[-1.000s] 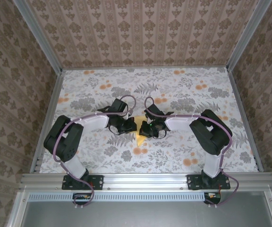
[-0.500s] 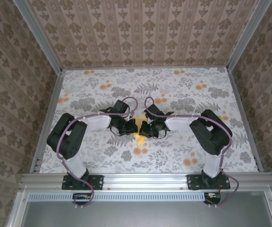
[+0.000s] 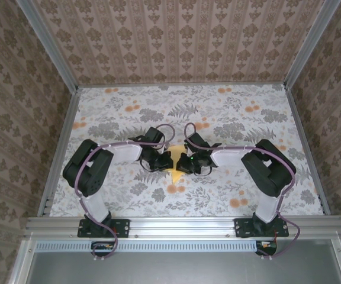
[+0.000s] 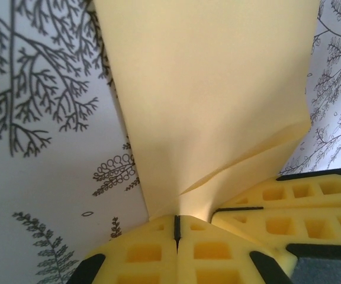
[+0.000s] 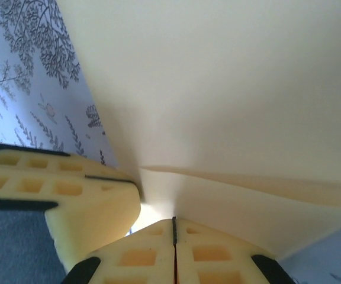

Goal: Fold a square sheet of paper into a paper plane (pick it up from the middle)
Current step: Third fold the triangle at the center of the table.

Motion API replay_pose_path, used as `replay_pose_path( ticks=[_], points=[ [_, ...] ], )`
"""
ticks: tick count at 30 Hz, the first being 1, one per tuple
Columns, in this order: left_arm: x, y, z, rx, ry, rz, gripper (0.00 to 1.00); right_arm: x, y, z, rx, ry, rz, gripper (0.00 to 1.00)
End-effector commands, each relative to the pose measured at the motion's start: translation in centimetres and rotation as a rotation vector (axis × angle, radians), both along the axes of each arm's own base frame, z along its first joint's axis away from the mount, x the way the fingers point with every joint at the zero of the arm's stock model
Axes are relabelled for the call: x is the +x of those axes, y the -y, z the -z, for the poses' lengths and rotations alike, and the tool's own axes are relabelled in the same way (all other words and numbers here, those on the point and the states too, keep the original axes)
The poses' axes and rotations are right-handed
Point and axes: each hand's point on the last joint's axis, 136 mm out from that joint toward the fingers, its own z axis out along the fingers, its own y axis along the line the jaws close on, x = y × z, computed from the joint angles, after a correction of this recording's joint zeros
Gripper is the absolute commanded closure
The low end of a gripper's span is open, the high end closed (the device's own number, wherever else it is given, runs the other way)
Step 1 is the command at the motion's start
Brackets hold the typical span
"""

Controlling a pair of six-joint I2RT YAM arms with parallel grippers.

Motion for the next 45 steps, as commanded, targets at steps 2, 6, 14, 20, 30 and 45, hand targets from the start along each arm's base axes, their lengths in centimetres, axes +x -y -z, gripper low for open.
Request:
replay_pose_path(
  ticks=[2, 6, 14, 20, 30, 45],
  points=[
    [-1.0, -1.6, 2.1, 0.133, -0.03, 0.015, 1.0, 0.0, -0.1, -2.0, 0.069, 0.06, -0.045, 0.91],
    [-1.2, -1.8, 2.5, 0.159, -0.029, 0.021, 1.0, 0.0, 0.4, -1.5, 0.061, 0.06, -0.048, 0.91],
    [-1.1, -2.2, 2.6, 0.202, -0.023, 0.025, 1.0, 0.2, 1.4, 0.1, 0.003, 0.044, -0.046, 0.91],
    [-1.4, -2.8, 3.0, 0.245, -0.042, 0.011, 1.0, 0.3, 2.1, 1.5, -0.02, 0.021, -0.03, 0.92],
    [-1.8, -4.3, 3.7, 0.343, -0.049, 0.019, 1.0, 0.9, 2.2, 0.9, 0.0, 0.038, -0.019, 0.92],
    [-2.1, -4.7, 4.3, 0.38, -0.054, 0.039, 1.0, 2.4, 5.4, 3.6, 0.002, -0.025, 0.112, 0.96]
  ],
)
